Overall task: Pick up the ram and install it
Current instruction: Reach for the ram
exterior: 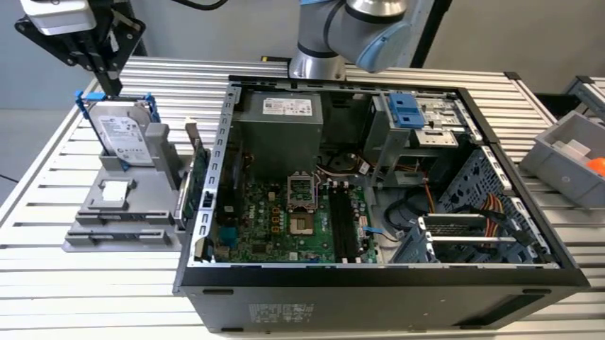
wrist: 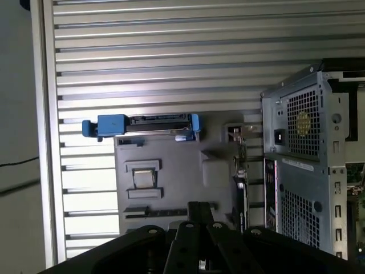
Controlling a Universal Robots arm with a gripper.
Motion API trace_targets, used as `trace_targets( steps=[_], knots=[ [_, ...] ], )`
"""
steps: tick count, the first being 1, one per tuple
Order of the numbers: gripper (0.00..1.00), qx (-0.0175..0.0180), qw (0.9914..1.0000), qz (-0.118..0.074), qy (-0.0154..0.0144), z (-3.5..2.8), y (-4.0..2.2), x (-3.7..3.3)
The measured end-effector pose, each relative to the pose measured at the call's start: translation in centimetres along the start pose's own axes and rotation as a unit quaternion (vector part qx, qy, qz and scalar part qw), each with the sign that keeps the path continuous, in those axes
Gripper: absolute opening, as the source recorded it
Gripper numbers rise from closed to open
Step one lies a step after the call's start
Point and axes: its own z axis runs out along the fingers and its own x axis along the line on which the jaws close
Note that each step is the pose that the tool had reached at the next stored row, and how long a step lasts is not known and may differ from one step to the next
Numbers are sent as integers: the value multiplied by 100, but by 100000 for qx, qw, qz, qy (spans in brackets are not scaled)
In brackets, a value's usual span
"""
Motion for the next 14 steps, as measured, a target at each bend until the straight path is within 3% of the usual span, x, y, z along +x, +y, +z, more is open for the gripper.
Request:
trace_targets(
  steps=[6,11,14],
  knots=[
    [0,-2,100000,-168,8,-1,-6,104],
    [0,-6,100000,-182,7,-1,-17,110],
    [0,-7,100000,-196,5,-4,-77,111]
  ],
)
